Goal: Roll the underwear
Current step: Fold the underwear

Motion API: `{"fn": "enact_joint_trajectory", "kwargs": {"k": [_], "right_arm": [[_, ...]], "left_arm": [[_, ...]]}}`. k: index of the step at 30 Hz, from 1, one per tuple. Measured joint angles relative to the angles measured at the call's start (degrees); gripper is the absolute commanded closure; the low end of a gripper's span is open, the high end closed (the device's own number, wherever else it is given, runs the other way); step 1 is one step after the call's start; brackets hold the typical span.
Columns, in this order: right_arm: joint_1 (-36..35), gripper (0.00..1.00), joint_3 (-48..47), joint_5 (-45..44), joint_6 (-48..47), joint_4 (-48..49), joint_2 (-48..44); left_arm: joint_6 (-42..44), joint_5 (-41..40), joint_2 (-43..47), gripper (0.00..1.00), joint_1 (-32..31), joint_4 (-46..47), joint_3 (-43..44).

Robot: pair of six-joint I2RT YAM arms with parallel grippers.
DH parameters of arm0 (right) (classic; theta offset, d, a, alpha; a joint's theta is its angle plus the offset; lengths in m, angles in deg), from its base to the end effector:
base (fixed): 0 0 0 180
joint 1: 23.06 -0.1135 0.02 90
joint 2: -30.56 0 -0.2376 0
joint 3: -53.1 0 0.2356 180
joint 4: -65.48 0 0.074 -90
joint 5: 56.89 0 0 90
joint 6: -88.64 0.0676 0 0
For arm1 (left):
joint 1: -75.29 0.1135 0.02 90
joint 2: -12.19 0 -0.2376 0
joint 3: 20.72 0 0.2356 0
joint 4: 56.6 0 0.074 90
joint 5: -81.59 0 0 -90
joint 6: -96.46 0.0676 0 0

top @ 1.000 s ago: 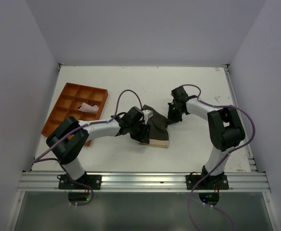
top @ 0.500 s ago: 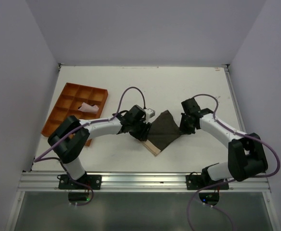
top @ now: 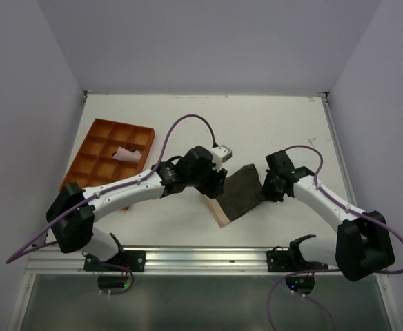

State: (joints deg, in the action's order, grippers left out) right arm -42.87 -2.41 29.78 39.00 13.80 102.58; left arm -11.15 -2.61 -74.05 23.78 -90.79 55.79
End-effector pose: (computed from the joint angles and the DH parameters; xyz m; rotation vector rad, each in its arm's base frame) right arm 0.2131 0.0726 0.1412 0.5106 2.7294 0.1983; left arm 0.2053 -0.2691 0.2128 0.7632 2.3235 -0.6919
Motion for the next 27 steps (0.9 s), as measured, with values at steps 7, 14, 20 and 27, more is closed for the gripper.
{"fn": "enact_joint_trajectory", "kwargs": {"k": [7,14,20,27], "right_arm": [[0.0,1.0,1.3,1.1,1.7,0.1,-2.2],[0.0,1.0,2.8,1.4,2.4,0.0,-3.1],[0.0,1.0,2.8,1.4,2.6,-0.4,-4.2],[0.0,1.0,4.6,1.3,2.6,-1.2,-5.8]], "left_arm": [[-0.8,-4.3,-3.1,0.5,-10.2,1.4,-0.3],[-0.1,-7.6,-8.5,0.52,-15.1,2.9,-2.2],[0.9,-8.2,-9.1,0.51,-15.9,6.7,-5.5],[0.9,-7.8,-9.8,0.51,-17.5,11.0,-8.9]]}}
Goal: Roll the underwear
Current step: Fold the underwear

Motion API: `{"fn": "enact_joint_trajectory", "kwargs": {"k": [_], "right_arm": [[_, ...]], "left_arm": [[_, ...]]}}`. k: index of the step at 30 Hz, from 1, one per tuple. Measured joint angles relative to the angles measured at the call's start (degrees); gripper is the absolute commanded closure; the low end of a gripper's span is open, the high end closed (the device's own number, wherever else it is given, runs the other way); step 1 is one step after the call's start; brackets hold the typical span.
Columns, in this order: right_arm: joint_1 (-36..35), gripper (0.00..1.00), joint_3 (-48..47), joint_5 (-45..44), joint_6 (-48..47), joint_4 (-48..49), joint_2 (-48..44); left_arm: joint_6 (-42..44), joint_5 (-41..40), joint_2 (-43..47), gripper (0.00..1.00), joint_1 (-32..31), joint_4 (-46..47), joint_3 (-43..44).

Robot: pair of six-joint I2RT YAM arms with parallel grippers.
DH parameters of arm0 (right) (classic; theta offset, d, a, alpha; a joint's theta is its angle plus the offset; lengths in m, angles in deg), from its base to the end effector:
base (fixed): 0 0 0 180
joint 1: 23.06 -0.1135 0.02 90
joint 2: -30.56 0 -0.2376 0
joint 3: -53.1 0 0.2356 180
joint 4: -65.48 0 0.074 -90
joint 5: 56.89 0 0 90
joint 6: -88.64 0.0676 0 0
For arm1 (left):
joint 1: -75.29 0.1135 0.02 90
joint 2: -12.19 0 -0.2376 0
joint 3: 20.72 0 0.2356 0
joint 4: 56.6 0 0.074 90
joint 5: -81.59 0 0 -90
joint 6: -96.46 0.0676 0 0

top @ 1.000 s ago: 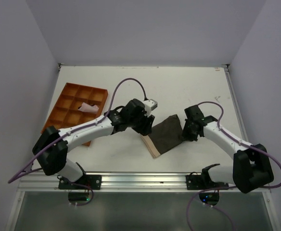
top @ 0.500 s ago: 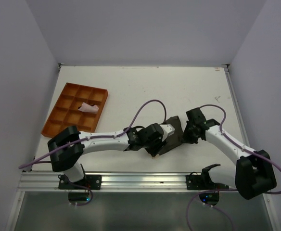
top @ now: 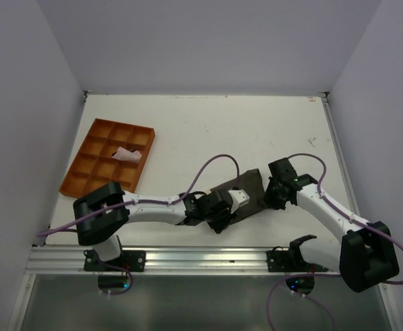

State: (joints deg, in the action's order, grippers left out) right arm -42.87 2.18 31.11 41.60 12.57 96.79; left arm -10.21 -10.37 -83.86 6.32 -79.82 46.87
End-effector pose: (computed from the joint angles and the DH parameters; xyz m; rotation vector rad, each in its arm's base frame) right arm 0.1927 0.0669 0.1373 0.5689 2.7308 0.2379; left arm 0.1241 -0.3165 0.1264 1.1186 2.3130 -0.5745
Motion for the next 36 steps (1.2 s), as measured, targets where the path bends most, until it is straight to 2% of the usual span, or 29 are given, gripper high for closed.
{"fn": "enact_joint_trajectory", "kwargs": {"k": [8,15,20,24,27,31,36], "right_arm": [[0.0,1.0,0.5,-0.1,0.0,-0.3,0.0],[0.0,0.9,0.8,-1.6,-2.3,0.3,0.8],[0.0,0.84,-3.2,-1.9,-7.5,0.7,9.4],[0.0,0.77,-7.3,-1.8,-10.7,2.3,15.0],[0.0,0.71,-9.3,-1.8,-12.3,2.3,16.3],[0.0,0.69,-12.6,-1.9,-13.1,1.2,16.4],[0.0,0.64,-13.9,-2.0,-12.9,0.5,16.4]], "left_arm": [[0.0,-0.3,-2.1,0.53,-1.2,2.6,-0.2],[-2.0,1.1,-1.6,0.46,-0.9,2.8,-0.2],[-4.0,5.9,0.0,0.43,1.3,0.1,1.7],[-5.1,11.3,3.3,0.39,7.4,-0.3,3.4],[-4.6,13.9,4.6,0.38,15.3,-1.7,5.9],[-2.5,15.3,3.1,0.38,25.2,-4.0,9.9],[-0.2,18.6,-0.5,0.39,28.8,-6.3,10.2]]}}
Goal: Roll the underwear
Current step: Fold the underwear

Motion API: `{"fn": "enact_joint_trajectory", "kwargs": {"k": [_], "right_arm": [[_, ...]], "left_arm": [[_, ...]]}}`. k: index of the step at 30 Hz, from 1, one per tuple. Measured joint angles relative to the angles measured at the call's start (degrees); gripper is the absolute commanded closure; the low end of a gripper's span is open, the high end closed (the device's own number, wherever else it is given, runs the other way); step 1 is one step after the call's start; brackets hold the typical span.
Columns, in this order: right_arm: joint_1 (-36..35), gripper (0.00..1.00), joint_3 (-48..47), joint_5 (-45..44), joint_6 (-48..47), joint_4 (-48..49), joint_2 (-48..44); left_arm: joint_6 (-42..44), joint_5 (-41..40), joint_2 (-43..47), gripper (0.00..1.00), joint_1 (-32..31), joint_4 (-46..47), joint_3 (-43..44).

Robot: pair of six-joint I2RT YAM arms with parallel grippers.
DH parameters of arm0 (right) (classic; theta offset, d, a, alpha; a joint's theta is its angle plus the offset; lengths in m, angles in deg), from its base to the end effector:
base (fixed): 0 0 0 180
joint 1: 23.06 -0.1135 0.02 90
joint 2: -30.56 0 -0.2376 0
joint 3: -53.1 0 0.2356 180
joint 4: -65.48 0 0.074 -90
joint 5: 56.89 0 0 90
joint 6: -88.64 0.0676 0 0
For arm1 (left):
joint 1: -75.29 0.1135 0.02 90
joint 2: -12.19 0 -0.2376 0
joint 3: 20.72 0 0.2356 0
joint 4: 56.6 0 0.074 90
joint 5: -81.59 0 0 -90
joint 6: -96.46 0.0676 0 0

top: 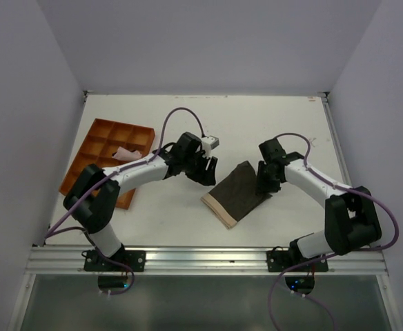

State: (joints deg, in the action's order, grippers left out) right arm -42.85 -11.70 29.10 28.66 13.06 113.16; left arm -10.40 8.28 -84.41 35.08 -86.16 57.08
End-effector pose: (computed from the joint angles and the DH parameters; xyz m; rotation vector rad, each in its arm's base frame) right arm 0.2477 0.0841 0.1440 0.2664 2.7844 0.1165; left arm 0.2643 -0.2489 0.1699 0.6490 2.4448 -0.7842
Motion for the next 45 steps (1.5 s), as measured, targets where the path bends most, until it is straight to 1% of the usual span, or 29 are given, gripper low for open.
{"fn": "enact_joint_trajectory", "kwargs": {"k": [2,5,8,10,12,13,17,20,23,24,25,27,29,31,35,38,41,44,45], "right_arm": [[0.0,0.63,0.0,-0.2,0.2,-1.2,0.0],[0.0,0.58,0.2,-0.8,0.9,-2.3,-0.5],[0.0,0.53,1.4,-0.8,2.1,-3.5,-3.0],[0.0,0.5,1.7,-0.8,3.3,-5.0,-5.7],[0.0,0.48,2.1,-0.5,4.9,-5.1,-8.1],[0.0,0.48,2.7,0.0,5.6,-4.7,-9.1],[0.0,0.49,7.5,1.8,9.4,-3.3,-12.9],[0.0,0.49,10.9,2.2,11.1,-2.6,-13.3],[0.0,0.5,13.7,2.6,12.4,-0.7,-13.8],[0.0,0.5,14.7,2.8,12.9,0.0,-14.2],[0.0,0.5,15.6,3.2,13.4,0.4,-14.6],[0.0,0.5,16.8,3.5,14.0,1.4,-15.3],[0.0,0.5,17.8,3.6,14.4,2.4,-16.4],[0.0,0.51,18.8,3.6,14.6,3.1,-17.5],[0.0,0.53,19.5,3.6,15.0,4.4,-17.7],[0.0,0.57,20.0,3.6,15.3,5.7,-17.6],[0.0,0.58,20.7,3.7,15.8,6.6,-17.4],[0.0,0.58,21.0,3.7,16.4,7.5,-17.4],[0.0,0.58,21.1,3.8,16.6,7.8,-17.5]], "left_arm": [[0.4,1.4,-1.1,0.41,-0.1,-0.9,-0.1],[0.7,2.9,-1.5,0.43,-0.3,-1.0,-0.7],[0.6,4.3,-1.8,0.45,-0.3,-0.4,-2.0],[0.3,5.0,-2.3,0.49,-0.4,0.2,-3.4],[0.0,5.6,-2.9,0.52,-0.5,0.5,-4.6],[-0.2,5.8,-3.2,0.58,-0.7,0.5,-5.2],[-1.3,6.3,-3.5,0.7,-1.8,1.0,-7.2],[-2.8,6.8,-3.5,0.74,-3.9,1.8,-8.1],[-4.8,7.2,-3.1,0.74,-6.4,3.4,-9.5],[-5.3,7.2,-3.0,0.73,-7.2,3.6,-10.0],[-6.1,7.2,-2.8,0.66,-8.0,3.9,-10.3],[-7.4,7.3,-2.4,0.62,-9.3,4.1,-10.9],[-8.3,7.3,-1.8,0.56,-10.2,3.9,-11.3],[-9.1,6.9,-1.0,0.54,-10.5,3.1,-11.3],[-9.3,3.5,0.9,0.53,-10.4,-0.5,-9.9],[-9.3,1.0,1.3,0.53,-10.1,-3.8,-6.8],[-9.4,-0.6,2.0,0.54,-9.5,-5.2,-3.3],[-9.6,0.4,2.5,0.57,-9.0,-4.4,-1.4],[-9.8,1.4,2.4,0.6,-8.9,-3.6,-1.0]]}}
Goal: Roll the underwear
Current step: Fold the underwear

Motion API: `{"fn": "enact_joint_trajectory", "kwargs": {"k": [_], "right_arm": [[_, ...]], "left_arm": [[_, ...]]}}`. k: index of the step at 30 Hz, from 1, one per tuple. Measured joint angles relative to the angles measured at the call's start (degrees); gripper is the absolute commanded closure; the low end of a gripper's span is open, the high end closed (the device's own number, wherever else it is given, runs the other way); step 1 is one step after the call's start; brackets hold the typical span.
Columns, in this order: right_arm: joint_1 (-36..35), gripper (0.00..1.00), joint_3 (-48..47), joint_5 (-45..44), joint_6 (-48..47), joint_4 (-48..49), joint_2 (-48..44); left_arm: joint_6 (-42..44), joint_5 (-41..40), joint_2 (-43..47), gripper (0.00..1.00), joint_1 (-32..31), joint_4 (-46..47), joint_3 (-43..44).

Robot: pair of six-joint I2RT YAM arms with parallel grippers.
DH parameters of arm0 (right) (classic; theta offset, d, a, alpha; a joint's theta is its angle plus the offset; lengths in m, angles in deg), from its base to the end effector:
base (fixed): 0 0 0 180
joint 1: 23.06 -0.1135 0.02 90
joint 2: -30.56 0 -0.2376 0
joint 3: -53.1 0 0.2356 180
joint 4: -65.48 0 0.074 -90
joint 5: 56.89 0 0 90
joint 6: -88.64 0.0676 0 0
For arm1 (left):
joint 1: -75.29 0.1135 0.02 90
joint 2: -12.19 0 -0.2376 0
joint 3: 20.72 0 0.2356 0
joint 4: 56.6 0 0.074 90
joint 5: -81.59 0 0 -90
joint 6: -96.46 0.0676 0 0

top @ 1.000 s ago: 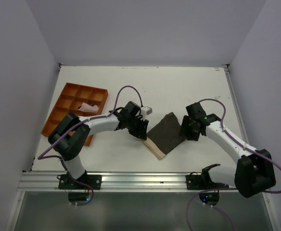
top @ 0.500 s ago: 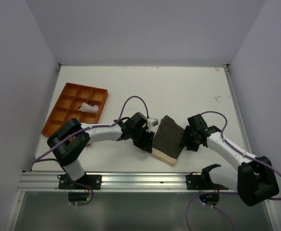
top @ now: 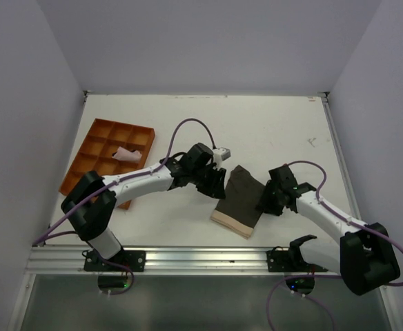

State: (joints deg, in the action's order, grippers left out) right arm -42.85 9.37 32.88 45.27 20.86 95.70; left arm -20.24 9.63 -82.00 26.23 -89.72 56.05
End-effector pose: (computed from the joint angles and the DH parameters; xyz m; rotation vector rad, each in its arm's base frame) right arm 0.1854 0.0664 0.1137 0.6445 2.6961 0.3176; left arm 0.2136 -0.2781 0.1732 0.6588 2.5585 -0.9113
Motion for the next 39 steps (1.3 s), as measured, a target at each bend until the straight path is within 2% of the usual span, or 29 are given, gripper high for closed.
{"fn": "enact_joint_trajectory", "kwargs": {"k": [3,8,18,23,31,39], "right_arm": [[0.0,0.57,0.2,0.5,0.8,1.1,0.0],[0.0,0.51,0.5,1.3,1.5,0.7,-1.5],[-0.8,0.5,2.9,2.4,7.2,-7.2,-15.2],[-4.7,0.49,8.5,3.0,12.6,-8.2,-18.8],[-17.3,0.49,8.9,1.2,22.0,-6.8,-18.7],[-20.5,0.5,8.8,-0.7,26.1,-5.6,-17.5]], "left_arm": [[-1.3,4.5,-0.9,0.64,0.1,3.5,0.1],[-3.1,9.3,-2.5,0.64,-0.4,9.0,-2.1],[-4.4,12.1,-2.5,0.64,-0.7,15.3,-11.6],[-4.3,12.1,-3.3,0.64,-0.7,17.8,-14.0],[-4.3,12.1,-5.7,0.64,-0.7,20.1,-14.2],[-4.4,11.8,-5.7,0.64,-0.7,21.0,-14.6]]}}
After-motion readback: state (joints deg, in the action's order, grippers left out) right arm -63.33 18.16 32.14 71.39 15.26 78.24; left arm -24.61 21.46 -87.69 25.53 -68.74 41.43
